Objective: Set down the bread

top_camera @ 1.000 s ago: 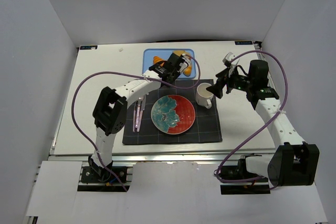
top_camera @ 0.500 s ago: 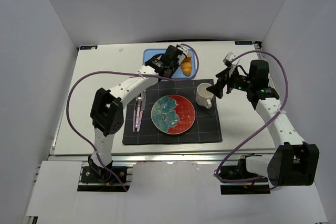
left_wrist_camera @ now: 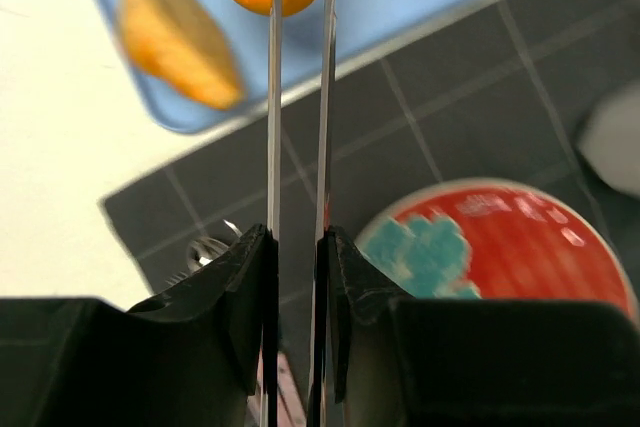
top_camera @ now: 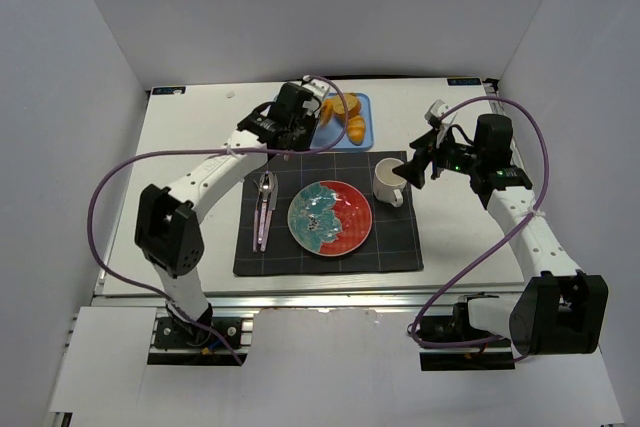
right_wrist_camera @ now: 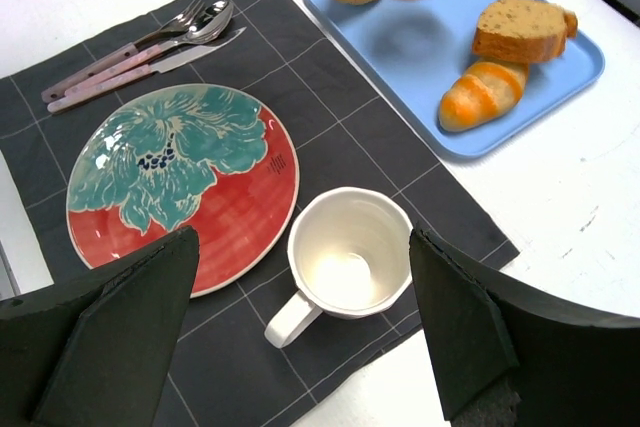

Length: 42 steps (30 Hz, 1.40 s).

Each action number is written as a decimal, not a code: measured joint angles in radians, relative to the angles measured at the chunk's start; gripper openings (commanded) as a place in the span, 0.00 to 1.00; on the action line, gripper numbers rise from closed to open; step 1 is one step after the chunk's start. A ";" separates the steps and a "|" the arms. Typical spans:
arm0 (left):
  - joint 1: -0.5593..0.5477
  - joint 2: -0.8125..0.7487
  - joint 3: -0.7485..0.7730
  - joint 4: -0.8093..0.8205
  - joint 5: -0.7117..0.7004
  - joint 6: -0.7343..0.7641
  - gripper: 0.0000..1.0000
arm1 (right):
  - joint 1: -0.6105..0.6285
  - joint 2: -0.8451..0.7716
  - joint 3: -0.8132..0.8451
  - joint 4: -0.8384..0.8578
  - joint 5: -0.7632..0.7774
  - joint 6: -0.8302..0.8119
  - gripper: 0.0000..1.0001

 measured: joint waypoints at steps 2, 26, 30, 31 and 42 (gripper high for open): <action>-0.003 -0.056 -0.067 0.021 0.069 -0.006 0.05 | 0.000 0.000 0.000 -0.002 -0.011 -0.016 0.89; -0.210 -0.633 -0.686 -0.027 0.327 -0.272 0.20 | -0.005 -0.013 0.000 -0.056 -0.092 -0.092 0.89; -0.235 -0.621 -0.687 -0.040 0.296 -0.279 0.50 | -0.005 -0.013 0.000 -0.066 -0.091 -0.095 0.89; -0.239 -0.620 -0.687 -0.043 0.290 -0.278 0.52 | -0.005 -0.013 0.000 -0.070 -0.092 -0.095 0.89; -0.246 -0.646 -0.687 -0.053 0.270 -0.311 0.51 | -0.006 -0.013 0.000 -0.085 -0.092 -0.096 0.89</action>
